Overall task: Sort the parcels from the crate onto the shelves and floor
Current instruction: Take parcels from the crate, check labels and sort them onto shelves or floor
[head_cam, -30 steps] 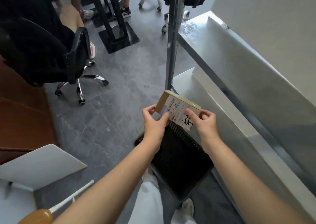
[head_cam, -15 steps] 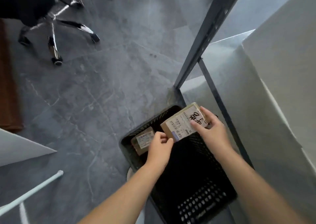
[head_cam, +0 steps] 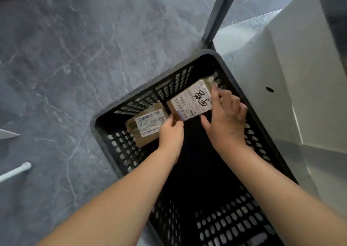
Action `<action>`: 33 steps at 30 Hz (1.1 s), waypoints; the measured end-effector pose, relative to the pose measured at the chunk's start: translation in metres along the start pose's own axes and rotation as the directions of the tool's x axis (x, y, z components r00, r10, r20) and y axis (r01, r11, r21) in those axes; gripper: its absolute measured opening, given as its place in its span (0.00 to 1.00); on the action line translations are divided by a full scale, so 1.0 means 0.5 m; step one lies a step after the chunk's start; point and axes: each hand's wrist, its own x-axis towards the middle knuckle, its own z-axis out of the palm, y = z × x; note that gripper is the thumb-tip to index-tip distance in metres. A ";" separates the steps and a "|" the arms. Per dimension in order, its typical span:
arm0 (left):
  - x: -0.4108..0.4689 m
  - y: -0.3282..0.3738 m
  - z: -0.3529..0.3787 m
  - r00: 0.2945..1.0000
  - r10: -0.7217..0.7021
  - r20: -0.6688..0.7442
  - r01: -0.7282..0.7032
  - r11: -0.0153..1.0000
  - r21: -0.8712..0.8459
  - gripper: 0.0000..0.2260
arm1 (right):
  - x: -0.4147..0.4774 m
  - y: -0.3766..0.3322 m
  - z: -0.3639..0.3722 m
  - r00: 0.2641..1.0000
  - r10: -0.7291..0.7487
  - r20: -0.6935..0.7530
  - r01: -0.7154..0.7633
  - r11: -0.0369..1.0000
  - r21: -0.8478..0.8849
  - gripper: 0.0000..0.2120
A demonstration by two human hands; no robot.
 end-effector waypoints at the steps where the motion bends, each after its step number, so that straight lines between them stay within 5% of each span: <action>1: 0.021 -0.010 0.001 1.000 -0.020 -0.019 0.020 1.000 -0.019 0.25 | 0.005 -0.011 0.010 0.999 0.001 0.041 0.000 0.999 -0.038 0.41; 5: 0.073 -0.020 -0.004 0.995 -0.053 -0.087 0.060 0.995 0.076 0.30 | 0.032 -0.038 0.060 0.972 0.065 0.225 -0.093 0.989 0.115 0.38; 10: 0.104 -0.015 0.014 0.993 -0.057 -0.104 0.073 0.986 0.152 0.09 | 0.091 -0.043 0.124 0.935 0.138 0.328 -0.279 0.857 0.434 0.37; 17: 0.107 -0.009 0.068 0.984 -0.107 -0.145 0.130 0.979 0.158 0.10 | 0.098 -0.031 0.172 0.799 0.246 0.548 -0.515 0.751 0.414 0.37; 20: 0.108 -0.008 0.067 0.995 -0.076 -0.058 0.086 0.974 0.209 0.25 | 0.071 -0.035 0.176 0.646 0.451 0.616 -0.755 0.493 0.432 0.27; 22: 0.103 -0.002 0.057 1.000 -0.030 -0.004 0.030 0.966 0.257 0.28 | 0.058 -0.050 0.180 0.573 0.344 0.744 -0.816 0.325 0.478 0.22; 25: 0.101 0.002 0.024 0.996 0.045 0.073 -0.067 0.942 0.329 0.28 | 0.071 -0.071 0.169 0.530 0.176 0.829 -0.843 0.214 0.494 0.24; 29: 0.081 0.017 -0.023 0.994 0.038 0.105 -0.076 0.916 0.393 0.27 | 0.087 -0.084 0.115 0.436 0.142 0.889 -0.826 0.455 0.333 0.19; 33: -0.015 0.069 -0.026 0.983 0.123 0.136 -0.176 0.847 0.502 0.22 | 0.081 -0.109 0.019 0.527 0.135 0.839 -0.694 0.638 0.333 0.19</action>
